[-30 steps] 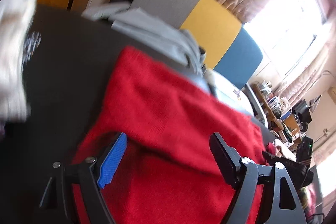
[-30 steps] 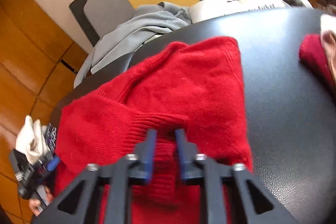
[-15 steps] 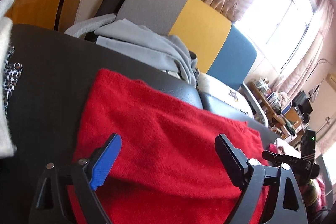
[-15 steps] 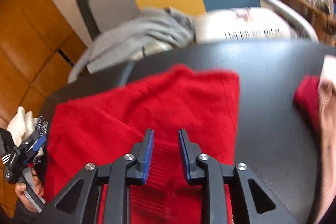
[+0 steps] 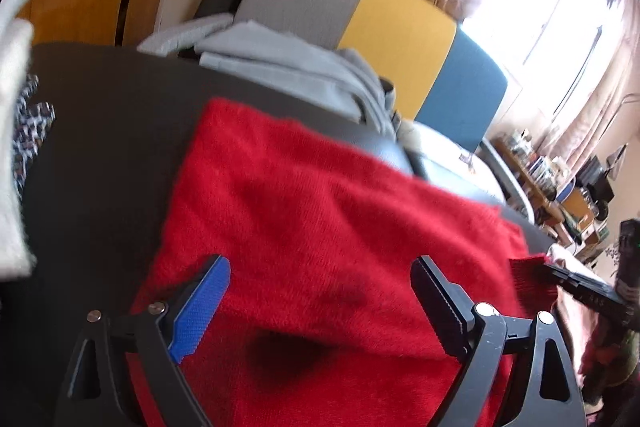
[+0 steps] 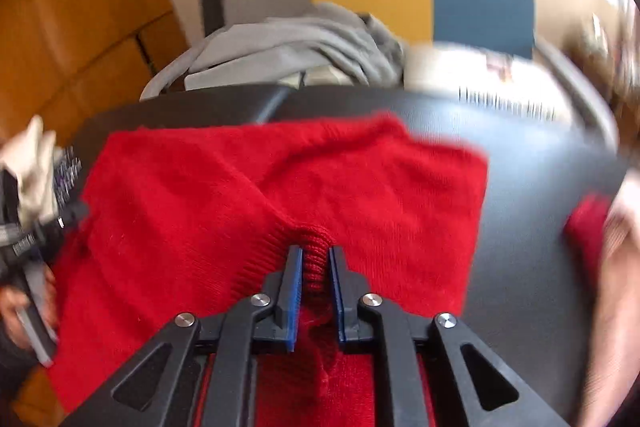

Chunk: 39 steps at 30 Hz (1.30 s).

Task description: Fold clothes

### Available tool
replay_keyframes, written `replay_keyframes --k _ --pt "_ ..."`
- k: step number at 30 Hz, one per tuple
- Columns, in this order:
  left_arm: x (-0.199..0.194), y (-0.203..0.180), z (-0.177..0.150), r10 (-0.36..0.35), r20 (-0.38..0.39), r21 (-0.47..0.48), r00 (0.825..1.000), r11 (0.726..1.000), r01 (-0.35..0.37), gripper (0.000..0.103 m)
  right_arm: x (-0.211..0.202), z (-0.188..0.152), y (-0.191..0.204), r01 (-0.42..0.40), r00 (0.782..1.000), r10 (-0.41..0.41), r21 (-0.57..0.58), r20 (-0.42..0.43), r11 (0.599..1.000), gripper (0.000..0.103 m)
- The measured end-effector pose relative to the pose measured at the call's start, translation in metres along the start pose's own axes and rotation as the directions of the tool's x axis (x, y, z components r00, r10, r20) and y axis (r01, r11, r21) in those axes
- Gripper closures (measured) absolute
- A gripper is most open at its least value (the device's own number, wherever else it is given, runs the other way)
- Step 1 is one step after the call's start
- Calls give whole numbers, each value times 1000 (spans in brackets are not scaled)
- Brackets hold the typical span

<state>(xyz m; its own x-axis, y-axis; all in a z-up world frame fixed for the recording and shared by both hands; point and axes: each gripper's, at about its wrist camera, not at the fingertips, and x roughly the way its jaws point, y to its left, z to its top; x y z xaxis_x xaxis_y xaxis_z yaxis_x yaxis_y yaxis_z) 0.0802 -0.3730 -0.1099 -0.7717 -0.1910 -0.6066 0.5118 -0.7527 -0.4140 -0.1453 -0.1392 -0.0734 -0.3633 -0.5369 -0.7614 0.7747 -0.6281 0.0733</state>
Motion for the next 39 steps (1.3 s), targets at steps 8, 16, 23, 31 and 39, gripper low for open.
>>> replay_keyframes --k 8,16,23,31,39 --pt "12 -4 13 45 -36 34 998 998 -44 4 1 38 -18 132 991 -133 12 10 991 91" --pt "8 3 -4 40 -83 55 996 998 -36 5 30 4 -48 187 982 -180 152 -62 970 84" --pt "-20 3 29 -2 65 12 998 1000 1 4 -3 8 -33 126 985 -143 163 101 979 77" --pt "47 -3 63 69 -25 50 997 996 -67 4 40 -10 50 -2 999 1 -47 -34 999 77" --pt "71 13 35 106 -92 77 990 992 -99 1 37 -48 35 0 1000 2 -53 28 999 78"
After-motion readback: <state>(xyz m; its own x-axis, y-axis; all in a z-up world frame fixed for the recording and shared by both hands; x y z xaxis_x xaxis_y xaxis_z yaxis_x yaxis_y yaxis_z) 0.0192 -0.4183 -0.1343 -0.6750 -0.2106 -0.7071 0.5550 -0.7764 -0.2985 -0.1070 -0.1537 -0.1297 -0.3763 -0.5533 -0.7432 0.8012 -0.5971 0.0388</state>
